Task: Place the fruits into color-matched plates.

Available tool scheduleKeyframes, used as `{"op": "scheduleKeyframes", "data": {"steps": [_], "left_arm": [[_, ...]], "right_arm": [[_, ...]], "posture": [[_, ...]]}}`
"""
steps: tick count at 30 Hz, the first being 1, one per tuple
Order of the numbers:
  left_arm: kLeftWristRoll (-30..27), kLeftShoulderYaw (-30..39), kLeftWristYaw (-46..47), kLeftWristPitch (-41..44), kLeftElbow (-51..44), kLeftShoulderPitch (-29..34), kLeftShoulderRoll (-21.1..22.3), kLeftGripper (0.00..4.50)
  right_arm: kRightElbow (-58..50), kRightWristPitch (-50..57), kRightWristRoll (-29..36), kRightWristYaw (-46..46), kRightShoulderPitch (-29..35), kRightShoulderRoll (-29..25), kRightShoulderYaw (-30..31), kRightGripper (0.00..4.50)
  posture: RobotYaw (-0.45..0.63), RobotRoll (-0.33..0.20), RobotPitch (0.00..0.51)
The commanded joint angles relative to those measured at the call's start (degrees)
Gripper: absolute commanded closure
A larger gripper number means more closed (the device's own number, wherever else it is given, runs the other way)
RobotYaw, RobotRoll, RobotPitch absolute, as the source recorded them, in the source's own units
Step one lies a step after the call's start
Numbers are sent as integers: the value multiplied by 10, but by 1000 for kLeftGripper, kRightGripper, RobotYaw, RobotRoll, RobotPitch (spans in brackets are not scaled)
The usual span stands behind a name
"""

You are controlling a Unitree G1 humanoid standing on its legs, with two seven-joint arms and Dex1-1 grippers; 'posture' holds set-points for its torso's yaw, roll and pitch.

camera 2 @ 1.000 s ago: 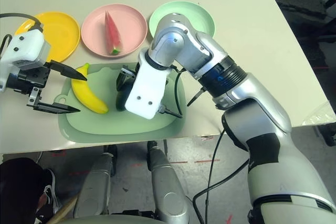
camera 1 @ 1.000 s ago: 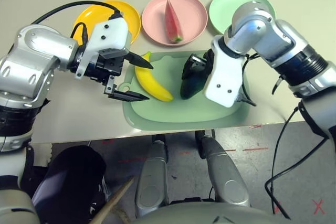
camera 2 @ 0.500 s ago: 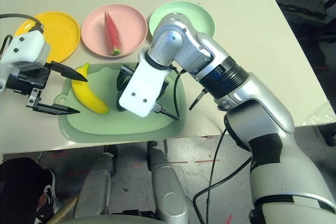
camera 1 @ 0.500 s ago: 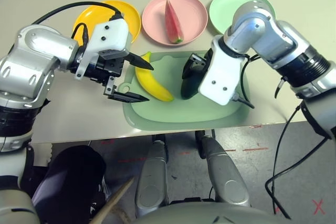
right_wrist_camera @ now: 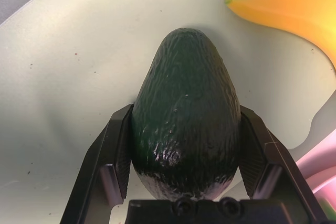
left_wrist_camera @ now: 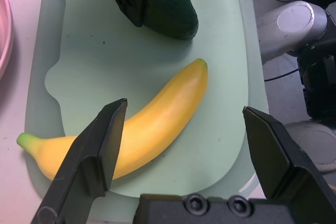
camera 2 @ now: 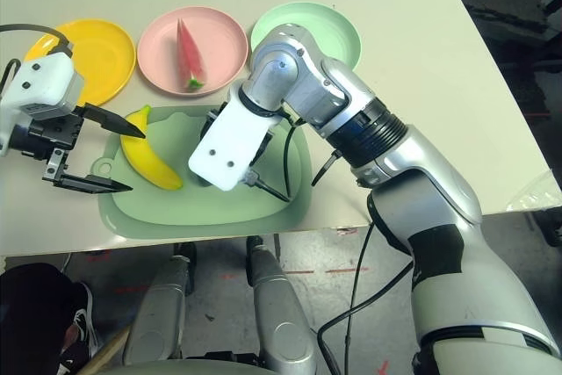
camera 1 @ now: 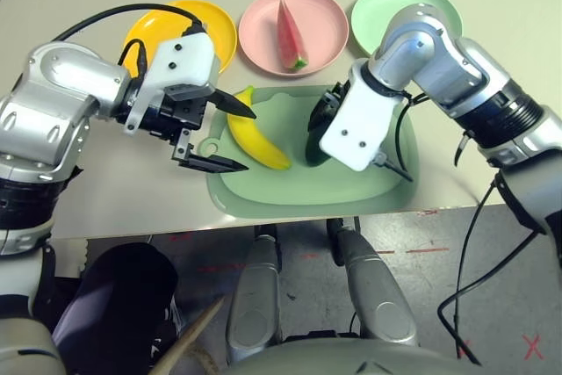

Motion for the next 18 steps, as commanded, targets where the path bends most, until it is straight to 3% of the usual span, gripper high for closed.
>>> {"op": "scheduleKeyframes", "data": {"steps": [1, 10, 18], "left_arm": [[-3, 1, -7, -7, -15, 14, 10, 0], [-11, 8, 2, -13, -7, 19, 0, 0], [-8, 23, 50, -48, 13, -16, -48, 0]], "right_arm": [[-7, 0, -4, 3, 8, 4, -10, 1533], [39, -3, 2, 3, -25, 3, -21, 1533], [150, 1, -14, -1, -80, 10, -50, 1533]], "posture": [[-34, 0, 431], [-46, 0, 431], [-47, 0, 428]]}}
